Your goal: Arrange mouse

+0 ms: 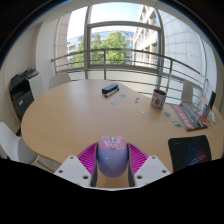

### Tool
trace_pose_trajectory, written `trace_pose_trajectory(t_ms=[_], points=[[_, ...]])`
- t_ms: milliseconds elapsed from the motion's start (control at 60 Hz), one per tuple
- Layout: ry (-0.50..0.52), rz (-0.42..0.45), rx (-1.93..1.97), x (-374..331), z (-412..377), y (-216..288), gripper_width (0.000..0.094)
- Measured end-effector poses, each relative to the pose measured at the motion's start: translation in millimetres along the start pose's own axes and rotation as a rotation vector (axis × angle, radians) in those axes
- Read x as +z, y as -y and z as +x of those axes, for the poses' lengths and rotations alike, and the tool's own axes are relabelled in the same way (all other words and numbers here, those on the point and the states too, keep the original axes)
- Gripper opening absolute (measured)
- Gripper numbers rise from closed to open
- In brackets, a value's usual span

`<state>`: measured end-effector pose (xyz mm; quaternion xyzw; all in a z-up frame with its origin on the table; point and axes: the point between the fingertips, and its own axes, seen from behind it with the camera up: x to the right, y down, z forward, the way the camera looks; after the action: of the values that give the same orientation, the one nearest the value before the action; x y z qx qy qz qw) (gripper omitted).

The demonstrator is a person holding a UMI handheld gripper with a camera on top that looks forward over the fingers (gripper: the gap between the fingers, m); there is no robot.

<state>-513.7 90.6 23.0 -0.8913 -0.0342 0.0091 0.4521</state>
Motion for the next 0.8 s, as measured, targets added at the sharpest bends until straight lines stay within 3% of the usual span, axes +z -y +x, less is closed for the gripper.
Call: trace_pose_trajectory(t_ms=[183,300,350,450,517,600,767,800], points=[[0.072,0.274,0.037,-118,54,119,0.0419],[-0.001,0.344,0.067,-153,157,137,0.0417],[-0.050,0.316,0.080,-149,204,127,0.0417],[-0.117,0.177,0.109,-117,281,54,0.0417],[-0.136,0.073,0.110,-95,309,5,0.0417],[-0.156,0.005,0.095,-71,332,-47,0.0432],[-0.116,-0.088,0.105,-59,334,-91,0.0586],[-0.129,-0.080,0.093,-63,337,-89,0.0666]])
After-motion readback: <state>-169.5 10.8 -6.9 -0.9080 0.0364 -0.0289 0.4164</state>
